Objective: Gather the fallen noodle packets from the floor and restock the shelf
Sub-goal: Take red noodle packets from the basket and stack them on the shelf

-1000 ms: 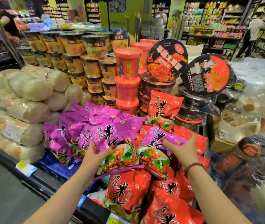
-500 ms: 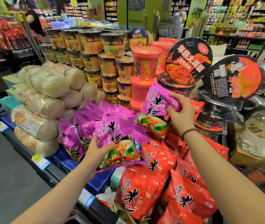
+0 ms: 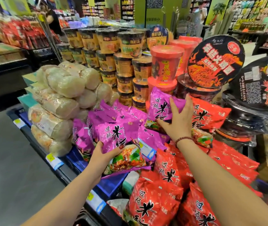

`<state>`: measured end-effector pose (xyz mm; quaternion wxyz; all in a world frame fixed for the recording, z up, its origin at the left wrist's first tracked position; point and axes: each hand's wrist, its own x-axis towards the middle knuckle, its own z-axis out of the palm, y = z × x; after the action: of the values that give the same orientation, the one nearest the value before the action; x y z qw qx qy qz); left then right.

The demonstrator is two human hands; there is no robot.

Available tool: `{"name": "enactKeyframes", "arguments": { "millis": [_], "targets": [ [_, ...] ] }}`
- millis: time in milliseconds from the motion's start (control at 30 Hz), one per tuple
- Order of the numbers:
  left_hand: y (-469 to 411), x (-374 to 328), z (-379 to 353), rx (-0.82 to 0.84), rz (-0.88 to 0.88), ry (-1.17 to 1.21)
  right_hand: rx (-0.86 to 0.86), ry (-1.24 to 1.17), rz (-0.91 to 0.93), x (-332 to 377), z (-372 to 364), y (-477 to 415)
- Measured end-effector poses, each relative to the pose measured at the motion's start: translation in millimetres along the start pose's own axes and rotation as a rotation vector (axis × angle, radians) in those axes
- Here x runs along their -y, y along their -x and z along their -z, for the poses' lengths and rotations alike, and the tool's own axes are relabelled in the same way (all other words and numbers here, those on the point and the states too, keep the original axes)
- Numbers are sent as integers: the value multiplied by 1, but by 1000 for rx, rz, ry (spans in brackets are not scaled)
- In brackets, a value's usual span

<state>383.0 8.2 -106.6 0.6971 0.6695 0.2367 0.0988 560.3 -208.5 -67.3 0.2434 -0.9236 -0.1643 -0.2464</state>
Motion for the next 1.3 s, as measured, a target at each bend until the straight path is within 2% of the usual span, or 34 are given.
{"name": "enactKeyframes", "arguments": {
  "millis": [67, 133, 200, 300, 400, 467, 733, 1000, 1067, 1200, 1300],
  "targets": [
    [-2, 2, 0, 8, 5, 19, -137, 270, 166, 2, 0, 4],
    [-3, 4, 1, 18, 3, 36, -204, 435, 342, 3, -4, 4],
    [-3, 4, 2, 14, 0, 45, -168, 529, 470, 1, -10, 1],
    [-2, 3, 4, 7, -1, 50, -1, 584, 577, -2, -20, -7],
    [1, 2, 7, 9, 11, 49, 161, 662, 514, 1, -26, -11],
    [0, 4, 9, 9, 3, 60, 181, 669, 479, 4, -27, -11],
    [-6, 10, 14, 22, 14, 87, 123, 656, 554, 9, -20, -13],
    [-15, 19, 13, 56, -10, 140, 52, 620, 492, 31, -2, -13],
    [-16, 21, 12, 53, -19, 140, 101, 622, 471, 39, 2, -15],
    [-16, 21, 11, 60, -29, 148, 377, 652, 454, 22, -14, -11],
    [-15, 23, 13, 63, -34, 152, 442, 622, 420, 10, -22, -7]
  ]
}}
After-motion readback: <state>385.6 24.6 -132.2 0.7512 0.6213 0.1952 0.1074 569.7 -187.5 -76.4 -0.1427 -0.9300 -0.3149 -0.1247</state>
